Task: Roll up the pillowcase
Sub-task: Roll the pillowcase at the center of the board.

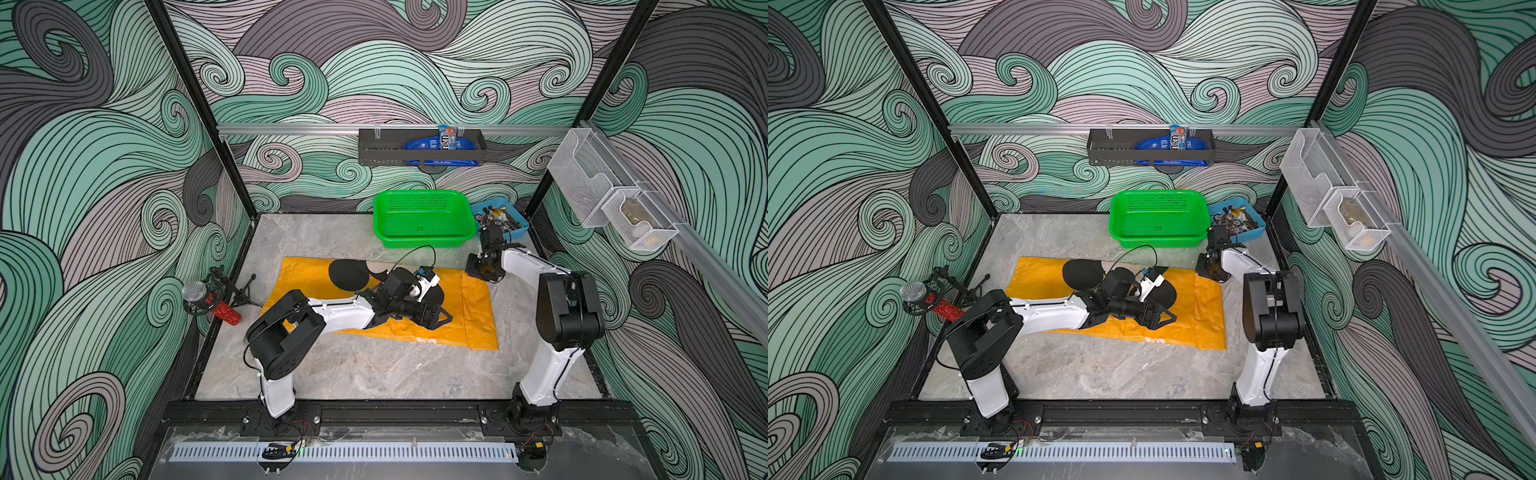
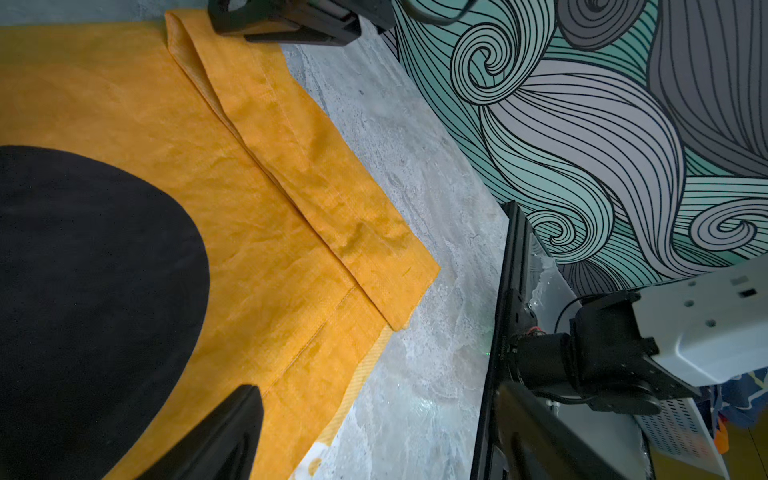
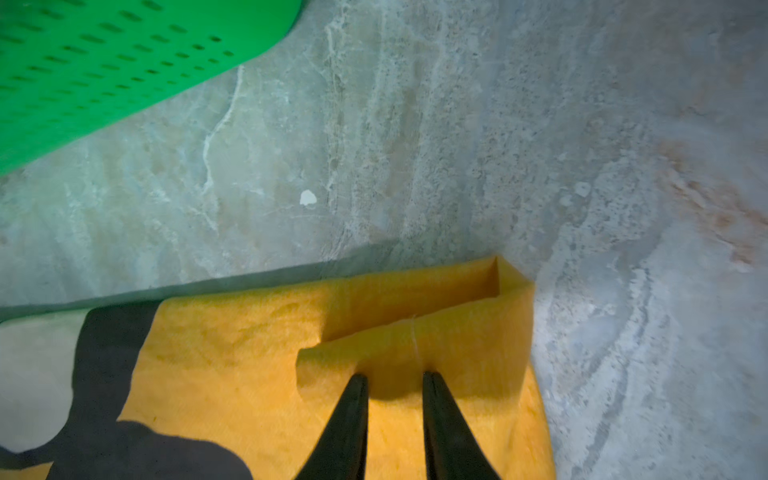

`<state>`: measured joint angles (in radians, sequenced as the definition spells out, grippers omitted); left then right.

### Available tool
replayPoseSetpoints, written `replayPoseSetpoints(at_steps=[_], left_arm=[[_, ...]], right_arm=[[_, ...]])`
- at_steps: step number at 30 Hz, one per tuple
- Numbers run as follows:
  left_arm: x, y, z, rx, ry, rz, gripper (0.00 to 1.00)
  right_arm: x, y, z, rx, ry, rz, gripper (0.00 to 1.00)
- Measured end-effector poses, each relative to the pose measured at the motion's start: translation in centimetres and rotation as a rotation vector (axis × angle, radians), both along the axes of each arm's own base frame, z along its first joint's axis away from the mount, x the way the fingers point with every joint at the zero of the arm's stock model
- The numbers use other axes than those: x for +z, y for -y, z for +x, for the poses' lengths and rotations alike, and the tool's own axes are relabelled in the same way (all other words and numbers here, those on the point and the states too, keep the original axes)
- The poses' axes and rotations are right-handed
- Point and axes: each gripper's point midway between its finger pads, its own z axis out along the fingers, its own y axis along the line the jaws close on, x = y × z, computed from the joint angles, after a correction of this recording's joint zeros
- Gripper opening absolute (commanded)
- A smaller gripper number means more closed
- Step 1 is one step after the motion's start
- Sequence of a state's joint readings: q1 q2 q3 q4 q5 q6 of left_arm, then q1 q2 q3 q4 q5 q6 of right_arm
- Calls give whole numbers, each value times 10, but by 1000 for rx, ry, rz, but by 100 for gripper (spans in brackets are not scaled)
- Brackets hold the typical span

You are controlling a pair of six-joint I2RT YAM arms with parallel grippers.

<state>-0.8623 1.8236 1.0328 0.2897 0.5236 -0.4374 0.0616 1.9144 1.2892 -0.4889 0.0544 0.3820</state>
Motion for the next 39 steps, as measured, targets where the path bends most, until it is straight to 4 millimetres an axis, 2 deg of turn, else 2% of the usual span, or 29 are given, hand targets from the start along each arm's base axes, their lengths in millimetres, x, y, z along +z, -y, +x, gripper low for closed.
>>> replayPoseSetpoints(at_steps=[8,13,15,18,22,24,26,29,32,39], left_arm=[[-10,5,-3,-11,-14,16,90],[-14,8,0,-11,-22,27,90],[-14,11,2,-12,-22,27,90],[-9,17,5,-14,-15,18,90],[-7,31,14,-12,-7,5,89],[-8,35,18,-6,-8,5,89],[-10,37,20,3,-12,8,90],[-15,38,21,9,-15,17,90],[-17,38,22,12,-15,21,90],[-16,38,22,13,-12,23,90]], right_arm=[[-22,4,18,8,-8,-3,26],[-15,4,29,22,23,1,35],[-6,6,31,30,47,3,42],[22,14,27,29,106,9,51],[65,42,-2,-10,205,30,57],[70,55,-23,-31,222,36,61],[58,60,-47,-39,195,48,62],[25,52,-81,-12,97,80,62],[4,44,-103,5,22,125,61],[-11,35,-106,37,-11,189,53]])
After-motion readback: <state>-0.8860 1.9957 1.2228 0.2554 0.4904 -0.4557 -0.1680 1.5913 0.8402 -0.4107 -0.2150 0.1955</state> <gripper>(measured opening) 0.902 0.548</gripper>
